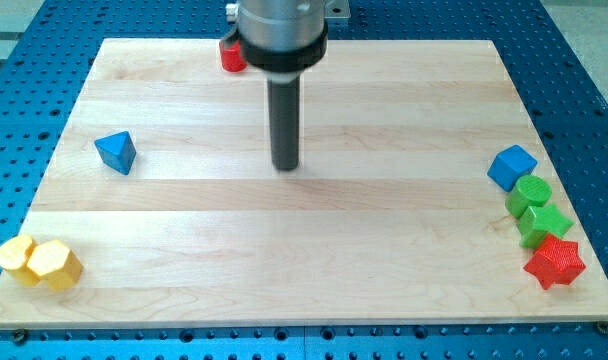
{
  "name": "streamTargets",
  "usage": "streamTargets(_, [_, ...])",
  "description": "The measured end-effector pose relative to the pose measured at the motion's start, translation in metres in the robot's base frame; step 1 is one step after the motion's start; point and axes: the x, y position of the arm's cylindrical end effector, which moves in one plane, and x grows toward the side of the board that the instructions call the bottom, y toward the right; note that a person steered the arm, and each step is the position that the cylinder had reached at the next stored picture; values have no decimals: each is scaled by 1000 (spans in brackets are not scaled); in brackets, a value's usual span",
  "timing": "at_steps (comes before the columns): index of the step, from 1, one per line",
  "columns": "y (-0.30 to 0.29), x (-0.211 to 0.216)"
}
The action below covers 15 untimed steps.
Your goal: Move the triangle above the blue cube
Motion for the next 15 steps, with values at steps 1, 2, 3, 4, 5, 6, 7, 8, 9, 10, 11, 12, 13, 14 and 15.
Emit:
streamTargets(1, [-59,12])
streamTargets(2, [-171,21])
streamTargets(3, [-255,-2])
streamTargets(4, [-151,-22])
streamTargets(5, [-44,-61])
streamTargets(6, [-109,-77])
streamTargets(7, [-130,-96])
streamTargets(8, [-34,-116])
streamTargets(9, [39,-96])
streamTargets(10, [-46,-91])
streamTargets(11, [-42,-52])
streamTargets(12, [18,-50])
streamTargets(13, [70,-50])
streamTargets(14, [27,-41])
streamTargets(15, [-1,-38])
